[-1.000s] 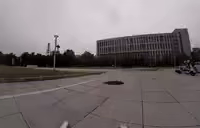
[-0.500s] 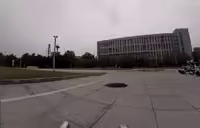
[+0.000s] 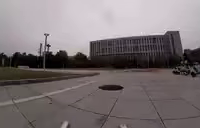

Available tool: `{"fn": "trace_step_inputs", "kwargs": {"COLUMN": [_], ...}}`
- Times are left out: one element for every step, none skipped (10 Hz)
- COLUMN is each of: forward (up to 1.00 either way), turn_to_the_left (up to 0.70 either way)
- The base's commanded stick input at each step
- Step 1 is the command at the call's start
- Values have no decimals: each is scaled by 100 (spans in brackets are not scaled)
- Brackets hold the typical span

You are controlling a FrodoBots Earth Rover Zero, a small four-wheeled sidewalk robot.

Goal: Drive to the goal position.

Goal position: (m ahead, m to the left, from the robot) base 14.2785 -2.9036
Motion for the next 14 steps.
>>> {"fn": "trace_step_inputs", "kwargs": {"forward": [70, 70, 70, 70, 70, 70, 70, 70, 70, 70, 70, 70, 70, 70], "turn_to_the_left": [0, -7, -27, -35, -35, -35, -35, -35, -35, -30, -15, -9, 0, 0]}}
